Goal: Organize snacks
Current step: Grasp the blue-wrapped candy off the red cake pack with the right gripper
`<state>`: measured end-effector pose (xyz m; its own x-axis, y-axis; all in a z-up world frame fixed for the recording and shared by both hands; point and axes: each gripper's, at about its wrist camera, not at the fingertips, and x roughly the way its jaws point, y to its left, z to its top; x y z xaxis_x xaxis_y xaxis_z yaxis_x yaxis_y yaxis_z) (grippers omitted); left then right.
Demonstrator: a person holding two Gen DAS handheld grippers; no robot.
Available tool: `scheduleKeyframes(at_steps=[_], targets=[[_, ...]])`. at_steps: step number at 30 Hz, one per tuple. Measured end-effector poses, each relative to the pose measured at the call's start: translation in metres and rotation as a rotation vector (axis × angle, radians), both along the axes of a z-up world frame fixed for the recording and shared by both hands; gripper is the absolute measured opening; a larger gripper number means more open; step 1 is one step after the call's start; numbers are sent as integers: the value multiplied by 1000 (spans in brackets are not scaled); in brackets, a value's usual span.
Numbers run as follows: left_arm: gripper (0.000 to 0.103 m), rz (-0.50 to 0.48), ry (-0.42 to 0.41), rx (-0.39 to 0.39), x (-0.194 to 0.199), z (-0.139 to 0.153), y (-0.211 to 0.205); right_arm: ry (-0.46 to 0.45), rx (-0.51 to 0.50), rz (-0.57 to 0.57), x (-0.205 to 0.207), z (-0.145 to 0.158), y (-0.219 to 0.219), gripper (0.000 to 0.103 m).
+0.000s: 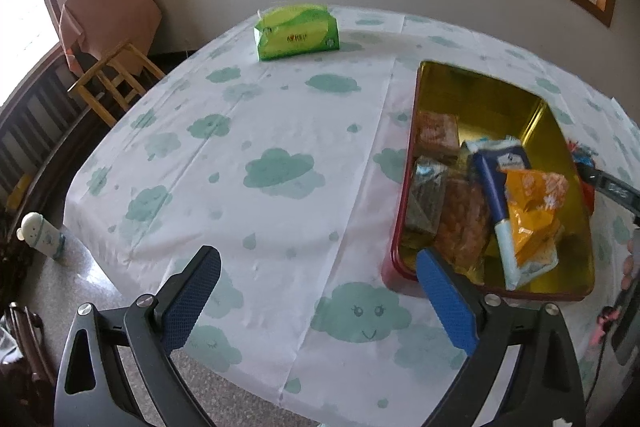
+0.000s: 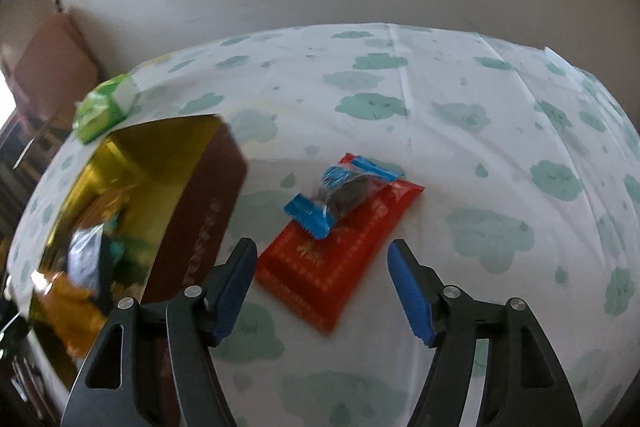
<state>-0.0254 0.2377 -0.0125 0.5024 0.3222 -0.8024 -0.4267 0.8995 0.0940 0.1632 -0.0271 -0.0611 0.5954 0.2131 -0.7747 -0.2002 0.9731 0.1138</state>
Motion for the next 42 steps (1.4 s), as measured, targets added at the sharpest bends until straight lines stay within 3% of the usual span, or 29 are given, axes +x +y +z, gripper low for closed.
scheduleKeyframes(at_steps=[6, 14, 16, 19, 22, 42], targets=[[98, -11, -5, 15, 3, 5, 0, 1, -57, -54, 16, -7, 9, 70], [98, -8, 8, 12, 8, 3, 0, -13, -106, -21, 14, -15, 1, 71], [98, -12, 8, 13, 9, 3, 0, -17, -96, -9, 11, -14, -7, 68], [98, -23, 9, 13, 13, 2, -5, -34, -85, 26, 8, -13, -18, 52], [98, -36, 15, 16, 18, 2, -13, -41, -49, 71, 7, -12, -28, 49], [98, -172, 15, 14, 45, 15, -84, -27, 16, 137, -51, -13, -67, 47]])
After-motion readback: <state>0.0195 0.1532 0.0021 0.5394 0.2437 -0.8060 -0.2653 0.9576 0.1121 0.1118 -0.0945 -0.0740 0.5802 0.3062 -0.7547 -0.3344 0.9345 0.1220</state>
